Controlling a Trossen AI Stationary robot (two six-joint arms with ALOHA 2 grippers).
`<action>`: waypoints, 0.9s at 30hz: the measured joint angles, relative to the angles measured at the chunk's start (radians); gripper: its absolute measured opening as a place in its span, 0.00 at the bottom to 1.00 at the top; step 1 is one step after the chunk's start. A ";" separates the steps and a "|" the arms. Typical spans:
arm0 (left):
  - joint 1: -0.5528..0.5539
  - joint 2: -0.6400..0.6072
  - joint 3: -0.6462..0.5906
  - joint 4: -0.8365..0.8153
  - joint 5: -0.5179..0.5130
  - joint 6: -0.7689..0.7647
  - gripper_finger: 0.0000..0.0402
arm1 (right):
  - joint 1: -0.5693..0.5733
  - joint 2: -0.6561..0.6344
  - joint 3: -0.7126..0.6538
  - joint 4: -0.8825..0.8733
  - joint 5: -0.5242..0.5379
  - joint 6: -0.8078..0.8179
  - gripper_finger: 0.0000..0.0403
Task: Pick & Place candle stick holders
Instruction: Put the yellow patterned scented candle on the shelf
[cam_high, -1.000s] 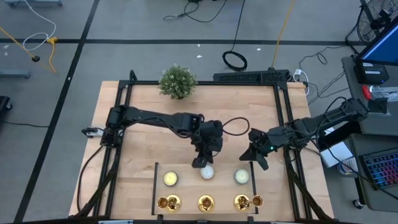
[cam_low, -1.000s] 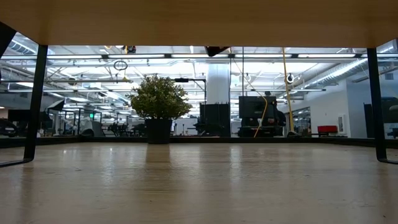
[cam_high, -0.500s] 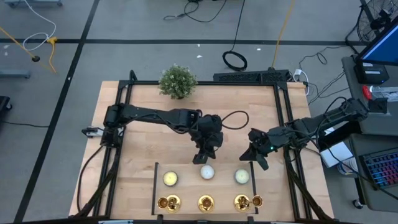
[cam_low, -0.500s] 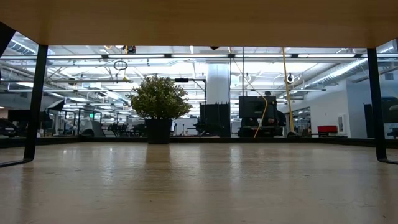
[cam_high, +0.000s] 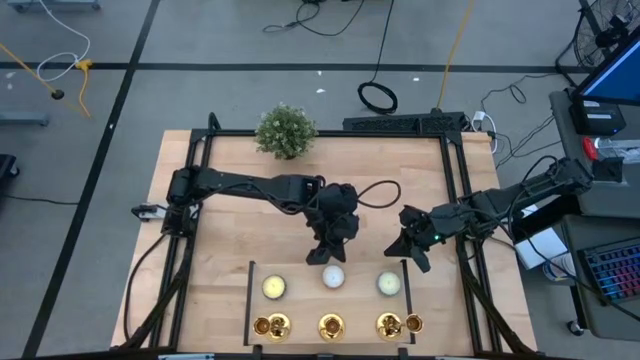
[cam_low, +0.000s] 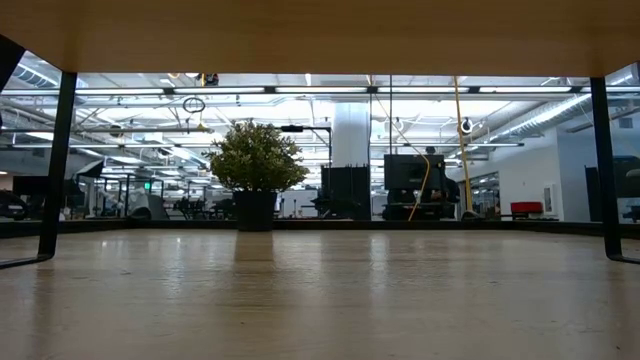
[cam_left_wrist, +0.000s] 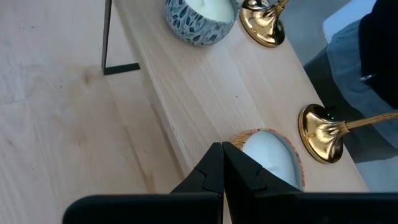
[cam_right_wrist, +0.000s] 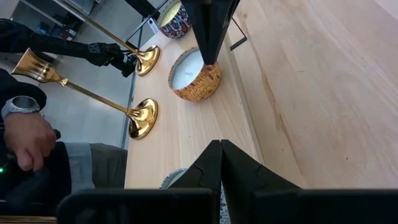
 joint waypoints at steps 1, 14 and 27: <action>0.000 0.000 0.000 0.001 0.001 0.005 0.00 | 0.000 0.000 0.000 0.000 0.000 0.000 0.00; 0.002 0.030 0.001 0.060 0.088 0.007 0.00 | 0.000 0.000 0.000 0.000 -0.003 0.000 0.00; -0.001 0.062 0.001 0.101 0.156 -0.012 0.00 | 0.000 0.001 0.000 0.000 -0.003 0.000 0.00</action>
